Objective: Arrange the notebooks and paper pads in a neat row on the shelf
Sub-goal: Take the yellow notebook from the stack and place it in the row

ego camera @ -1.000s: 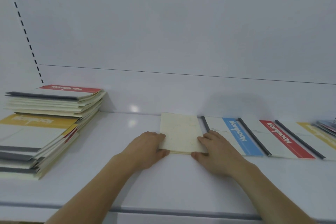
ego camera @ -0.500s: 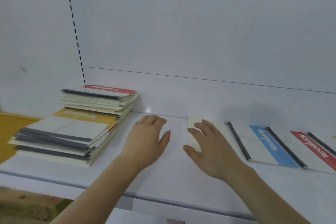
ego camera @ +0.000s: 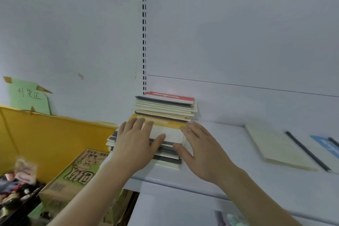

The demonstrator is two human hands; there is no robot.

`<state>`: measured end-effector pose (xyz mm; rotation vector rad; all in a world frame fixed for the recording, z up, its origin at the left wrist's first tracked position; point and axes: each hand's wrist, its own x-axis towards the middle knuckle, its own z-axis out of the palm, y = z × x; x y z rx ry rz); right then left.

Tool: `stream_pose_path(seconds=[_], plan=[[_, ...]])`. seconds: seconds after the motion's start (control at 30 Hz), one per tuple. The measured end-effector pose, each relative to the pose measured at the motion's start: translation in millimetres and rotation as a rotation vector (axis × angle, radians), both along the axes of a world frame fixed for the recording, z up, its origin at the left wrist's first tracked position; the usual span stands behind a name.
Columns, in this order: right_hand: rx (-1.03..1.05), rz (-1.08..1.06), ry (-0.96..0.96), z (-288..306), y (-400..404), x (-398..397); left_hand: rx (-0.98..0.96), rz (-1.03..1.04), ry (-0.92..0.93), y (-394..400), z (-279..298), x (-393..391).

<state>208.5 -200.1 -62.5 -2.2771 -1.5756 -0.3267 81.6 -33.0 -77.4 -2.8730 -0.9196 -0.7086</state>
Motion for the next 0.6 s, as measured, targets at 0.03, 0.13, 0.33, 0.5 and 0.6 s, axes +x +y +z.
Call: stream_pose_path(seconds=[0.03,0.13,0.33,0.5,0.6], plan=[[-0.014,-0.006,0.005,-2.4,9.2,-4.6,-0.004,-0.008,0.062,6.9,-3.3,-6.8],[-0.079,-0.022,0.022,-8.4,28.5,-11.9,0.026,-0.078,0.111,21.5,-12.4,-20.2],[0.014,-0.046,-0.166,-4.4,31.4,-24.2,0.012,-0.170,-0.005,35.1,-15.2,-30.4],[0.306,-0.218,-0.340,6.6,21.3,-30.0,0.005,-0.124,-0.398,20.2,-6.8,-34.8],[0.483,-0.298,-0.343,15.3,18.9,-41.3,-0.225,-0.132,-0.536,-4.5,12.4,-39.9]])
